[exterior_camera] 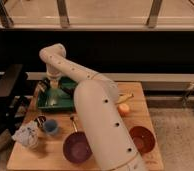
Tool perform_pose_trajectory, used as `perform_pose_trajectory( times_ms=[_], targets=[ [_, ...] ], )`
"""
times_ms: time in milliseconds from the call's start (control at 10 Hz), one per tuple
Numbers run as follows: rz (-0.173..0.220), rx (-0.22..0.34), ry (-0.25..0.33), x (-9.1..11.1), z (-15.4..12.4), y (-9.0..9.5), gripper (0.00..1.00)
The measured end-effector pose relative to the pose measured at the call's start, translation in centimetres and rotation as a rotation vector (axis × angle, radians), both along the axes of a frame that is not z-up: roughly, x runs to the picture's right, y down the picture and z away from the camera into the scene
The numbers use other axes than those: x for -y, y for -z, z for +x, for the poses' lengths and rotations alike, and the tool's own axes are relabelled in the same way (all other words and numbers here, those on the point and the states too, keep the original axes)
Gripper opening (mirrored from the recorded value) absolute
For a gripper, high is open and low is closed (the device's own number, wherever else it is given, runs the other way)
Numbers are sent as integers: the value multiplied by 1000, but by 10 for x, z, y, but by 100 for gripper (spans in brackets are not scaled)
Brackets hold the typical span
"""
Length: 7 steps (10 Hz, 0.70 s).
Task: Wipe tray with brush
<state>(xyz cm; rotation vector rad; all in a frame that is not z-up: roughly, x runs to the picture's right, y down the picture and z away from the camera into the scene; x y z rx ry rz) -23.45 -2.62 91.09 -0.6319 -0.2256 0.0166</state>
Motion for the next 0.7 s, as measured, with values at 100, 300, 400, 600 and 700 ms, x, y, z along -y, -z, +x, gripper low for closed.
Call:
perform_pose_trajectory(
  times_ms=[100,300,400,600,700],
  targets=[
    [-4,-8,-10,-3,8,1,0],
    [-2,-43,-39,-4,43,4,0],
    [4,-62,-53,-1,60,6,0],
    [15,-71,-75,12,70,10,2],
    [12,-57,-80,16,70,12,5]
  ],
)
